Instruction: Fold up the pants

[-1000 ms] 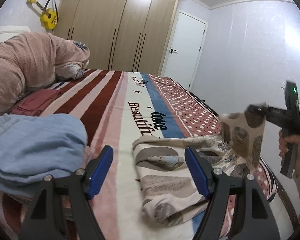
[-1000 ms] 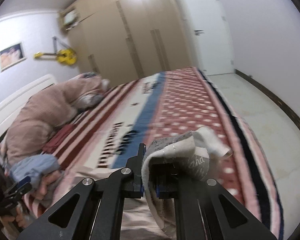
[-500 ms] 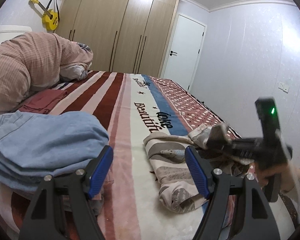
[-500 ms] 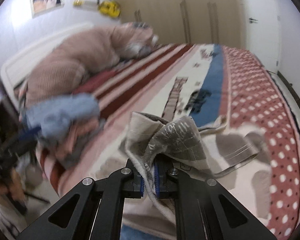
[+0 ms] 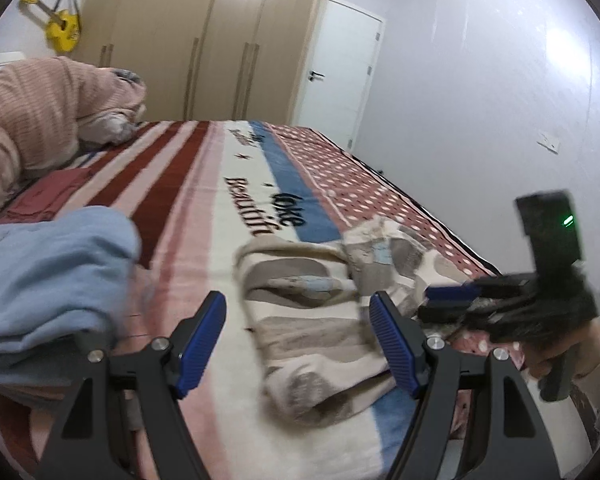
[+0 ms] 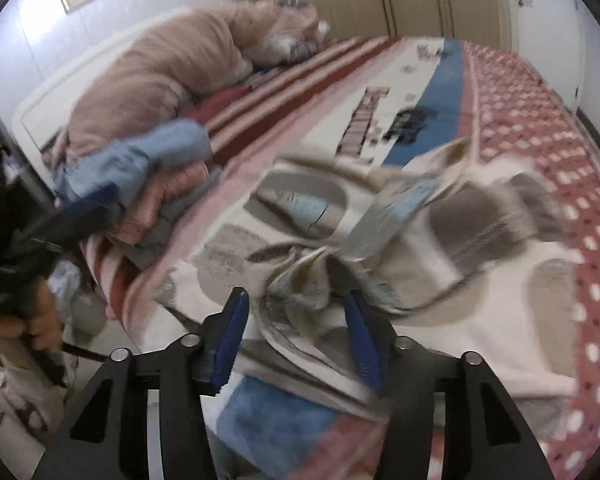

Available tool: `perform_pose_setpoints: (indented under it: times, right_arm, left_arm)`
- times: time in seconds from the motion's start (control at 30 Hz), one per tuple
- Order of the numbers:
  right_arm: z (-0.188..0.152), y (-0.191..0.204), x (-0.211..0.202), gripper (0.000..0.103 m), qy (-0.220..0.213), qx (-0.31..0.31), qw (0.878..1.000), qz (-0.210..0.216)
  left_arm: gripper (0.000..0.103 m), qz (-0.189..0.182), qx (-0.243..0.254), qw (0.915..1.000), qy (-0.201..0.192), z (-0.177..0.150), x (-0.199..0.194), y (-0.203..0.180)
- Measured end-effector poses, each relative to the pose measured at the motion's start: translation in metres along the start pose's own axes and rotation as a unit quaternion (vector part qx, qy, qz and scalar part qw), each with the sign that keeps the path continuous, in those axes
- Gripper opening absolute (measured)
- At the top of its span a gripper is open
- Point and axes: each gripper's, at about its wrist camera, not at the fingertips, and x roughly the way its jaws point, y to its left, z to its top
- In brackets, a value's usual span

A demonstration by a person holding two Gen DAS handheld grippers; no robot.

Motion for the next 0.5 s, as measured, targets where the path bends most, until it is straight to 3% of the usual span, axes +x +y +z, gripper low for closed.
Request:
perform_pose_setpoints:
  times: [0.23, 0.4, 0.5]
  right_arm:
    - [-0.016, -0.054, -0.067, 0.049, -0.076, 0.026, 0.994, -0.08]
    - [-0.032, -0.092, -0.079, 0.049, -0.099, 0.065, 0.991, -0.064]
    - [-0.04, -0.108, -0.073, 0.049, -0.095, 0.077, 0.991, -0.047]
  left_arm:
    - [0.071, -0.031, 0.026, 0.9983, 0.043, 0.003, 0.047, -0.048]
    - [0.071, -0.042, 0.053, 0.9922, 0.105, -0.004, 0.098, -0.082]
    - [0.071, -0.011, 0.077, 0.9878, 0.135, -0.011, 0.121, -0.095]
